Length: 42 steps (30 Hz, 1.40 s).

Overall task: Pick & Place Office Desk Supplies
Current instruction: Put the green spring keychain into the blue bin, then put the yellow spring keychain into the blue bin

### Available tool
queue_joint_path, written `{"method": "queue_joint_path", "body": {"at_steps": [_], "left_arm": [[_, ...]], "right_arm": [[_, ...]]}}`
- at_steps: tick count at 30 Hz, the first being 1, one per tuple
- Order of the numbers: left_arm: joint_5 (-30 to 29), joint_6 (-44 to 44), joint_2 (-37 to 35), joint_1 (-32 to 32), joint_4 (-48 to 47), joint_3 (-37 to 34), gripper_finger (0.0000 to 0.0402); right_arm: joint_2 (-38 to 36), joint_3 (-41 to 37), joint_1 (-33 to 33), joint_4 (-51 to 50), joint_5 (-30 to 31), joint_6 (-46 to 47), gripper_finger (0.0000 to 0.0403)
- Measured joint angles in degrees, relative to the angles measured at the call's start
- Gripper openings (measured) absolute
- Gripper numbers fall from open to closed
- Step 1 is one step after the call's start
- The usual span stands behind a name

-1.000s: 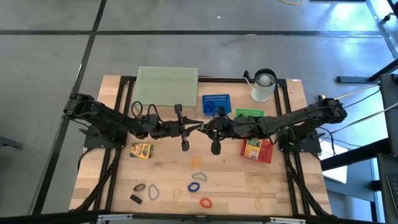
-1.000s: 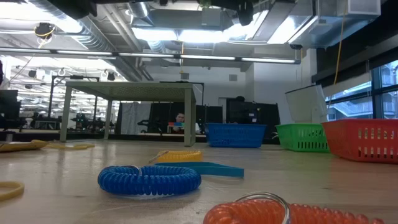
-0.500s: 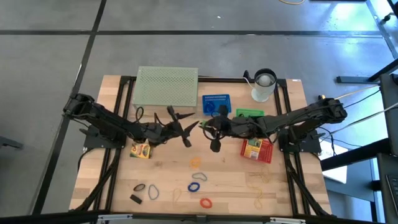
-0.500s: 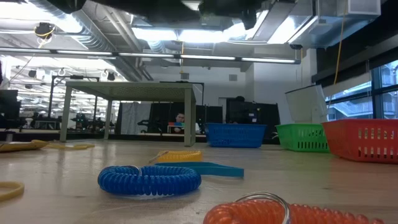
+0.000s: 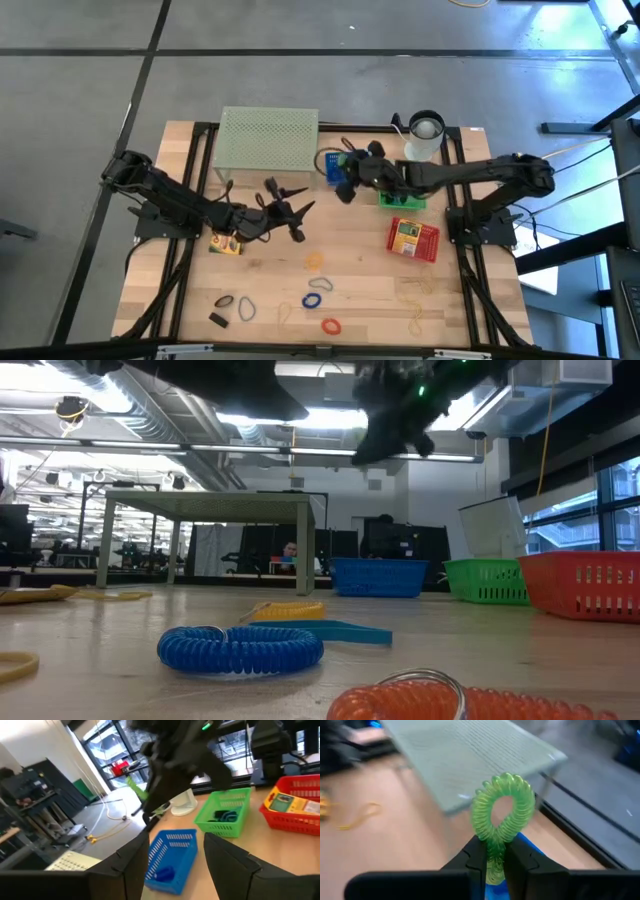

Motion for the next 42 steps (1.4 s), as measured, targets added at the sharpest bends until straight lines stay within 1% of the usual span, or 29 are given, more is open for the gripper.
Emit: {"method": "queue_joint_path", "body": {"at_steps": [2, 8, 14, 18, 21, 25, 28, 33, 36, 38, 40, 42], "left_arm": [[0.0, -1.3, 0.0, -0.6, -0.7, 0.0, 0.0183], [-0.1, -1.9, 0.0, -2.4, -2.0, 0.0, 0.0183], [-0.5, -1.9, 0.0, -3.8, -2.6, 0.0, 0.0182], [-0.6, -2.6, 0.0, -4.3, -2.7, 0.0, 0.0182], [-0.5, -4.9, 0.0, -4.3, -3.1, 0.0, 0.0182], [1.2, -9.9, 0.0, -4.3, -6.9, 0.0, 0.0182], [5.2, -15.6, 0.0, -4.3, -11.4, 0.0, 0.0182], [17.5, -22.6, 0.0, -3.8, -18.5, 0.0, 0.0186], [26.1, -24.4, 0.0, -3.1, -21.2, 0.0, 0.0187], [31.3, -24.4, 0.0, -2.7, -22.1, 0.0, 0.0187], [34.9, -24.4, 0.0, -2.3, -22.5, 0.0, 0.0187], [36.8, -24.3, 0.0, -1.7, -22.5, 0.0, 0.0187]], "right_arm": [[1.5, 0.0, -2.5, -0.6, -0.2, 1.9, 0.0041], [8.2, 0.0, -8.7, -1.8, -6.7, 5.3, 0.0042], [14.3, -0.1, -11.2, -1.7, -8.1, 6.3, 0.0043], [16.1, -0.1, -11.7, -1.7, -11.1, 6.8, 0.0044], [16.3, -0.1, -11.6, -1.7, -11.4, 7.0, 0.0057], [16.3, -0.1, -11.7, -1.7, -11.4, 7.0, 0.0097], [16.3, -0.1, -11.6, -1.7, -11.4, 7.0, 0.0135], [16.3, -0.1, -11.6, -1.6, -11.3, 7.0, 0.0198], [16.3, -0.1, -11.6, -1.7, -11.3, 7.1, 0.0229], [16.0, -0.1, -11.6, -1.8, -12.7, 7.2, 0.0246], [15.2, -0.1, -11.6, -1.7, -14.4, 7.2, 0.0257], [13.9, -0.1, -11.6, -2.6, -16.7, 7.2, 0.0263]]}}
